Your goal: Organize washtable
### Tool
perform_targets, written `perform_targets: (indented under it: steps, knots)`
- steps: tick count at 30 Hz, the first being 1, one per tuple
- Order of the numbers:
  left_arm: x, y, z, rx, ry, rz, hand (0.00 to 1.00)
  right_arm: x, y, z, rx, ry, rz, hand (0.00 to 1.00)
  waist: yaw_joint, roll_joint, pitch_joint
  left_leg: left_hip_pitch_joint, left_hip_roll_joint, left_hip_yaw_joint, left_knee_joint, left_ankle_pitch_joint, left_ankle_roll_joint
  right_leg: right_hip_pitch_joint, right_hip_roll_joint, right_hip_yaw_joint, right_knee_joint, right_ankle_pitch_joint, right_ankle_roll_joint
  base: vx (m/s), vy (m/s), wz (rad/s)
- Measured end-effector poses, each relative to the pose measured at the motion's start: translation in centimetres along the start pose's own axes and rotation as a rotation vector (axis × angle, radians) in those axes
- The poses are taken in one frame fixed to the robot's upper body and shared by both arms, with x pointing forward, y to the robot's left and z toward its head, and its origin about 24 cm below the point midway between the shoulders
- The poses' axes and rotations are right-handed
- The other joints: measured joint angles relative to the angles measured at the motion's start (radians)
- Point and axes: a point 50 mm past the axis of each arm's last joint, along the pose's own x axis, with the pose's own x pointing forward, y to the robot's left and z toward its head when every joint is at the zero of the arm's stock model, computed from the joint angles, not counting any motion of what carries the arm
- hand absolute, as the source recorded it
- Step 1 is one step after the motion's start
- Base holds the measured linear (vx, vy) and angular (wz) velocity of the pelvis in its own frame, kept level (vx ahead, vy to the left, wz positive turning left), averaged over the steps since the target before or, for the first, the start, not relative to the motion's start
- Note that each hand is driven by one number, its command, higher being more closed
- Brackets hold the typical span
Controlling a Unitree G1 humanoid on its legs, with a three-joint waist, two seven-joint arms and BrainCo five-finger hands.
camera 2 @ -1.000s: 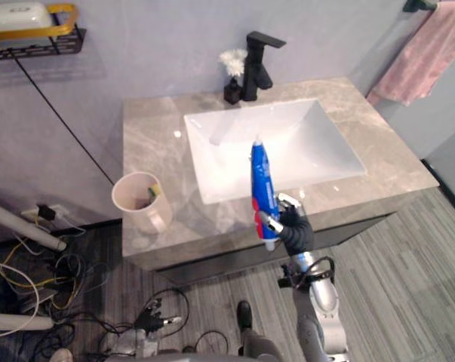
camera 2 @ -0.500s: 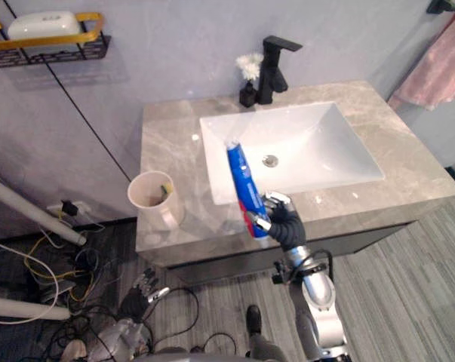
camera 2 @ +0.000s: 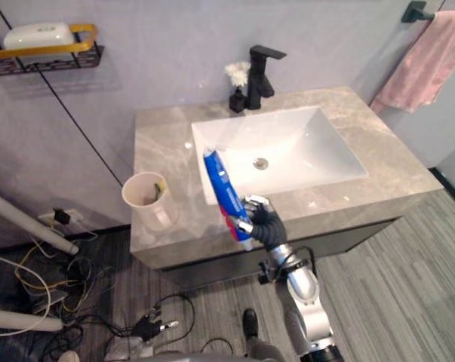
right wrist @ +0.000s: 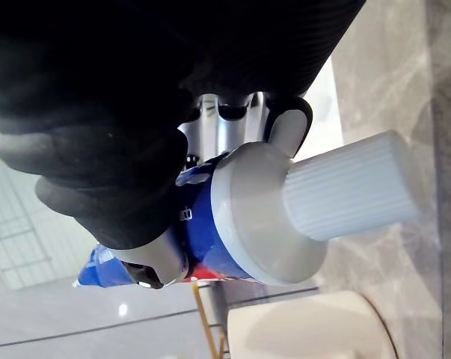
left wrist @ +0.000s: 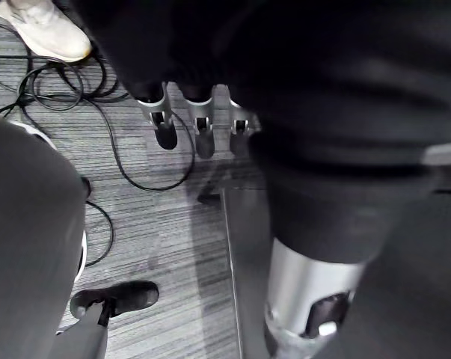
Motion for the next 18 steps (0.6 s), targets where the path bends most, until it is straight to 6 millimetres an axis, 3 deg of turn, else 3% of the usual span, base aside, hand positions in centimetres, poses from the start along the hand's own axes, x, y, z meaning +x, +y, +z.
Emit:
perform_targets:
  steps: [5, 10, 15, 18]
  knots:
    - [-0.4, 2.3, -1.5, -0.188, 0.057, 0.146, 0.00, -0.2, -0.2, -0.5, 0.029, 0.016, -0.017, 1.00, 0.001, 0.000, 0.000, 0.012, 0.002, 0.004, -0.003, 0.000, -0.001, 0.000, 0.003, 0.003, 0.000, -0.003, 0.001, 0.00, -0.002, -0.02]
    - [-1.0, 3.3, -3.1, -0.431, 0.097, 0.268, 0.00, -0.8, -0.5, -1.5, 0.040, 0.064, -0.047, 1.00, 0.004, -0.002, 0.000, 0.009, 0.001, -0.009, -0.005, 0.000, -0.001, 0.002, -0.001, -0.012, -0.001, -0.008, 0.002, 0.00, 0.001, 0.09]
    - [-0.9, 3.2, -2.4, -0.635, 0.044, 0.367, 0.00, -1.1, 0.0, -2.0, 0.053, 0.085, -0.053, 1.00, 0.003, -0.004, 0.000, 0.001, 0.002, -0.024, -0.004, 0.002, -0.002, 0.002, -0.004, -0.029, -0.001, -0.011, 0.000, -0.01, -0.009, 0.10]
    - [-0.8, 3.3, -0.4, -0.758, -0.066, 0.415, 0.00, -1.5, -0.2, -2.1, 0.053, 0.092, -0.085, 1.00, 0.004, -0.007, -0.002, -0.008, 0.001, -0.046, -0.002, 0.006, -0.003, 0.001, -0.009, -0.044, -0.001, -0.012, -0.001, -0.01, -0.008, 0.17]
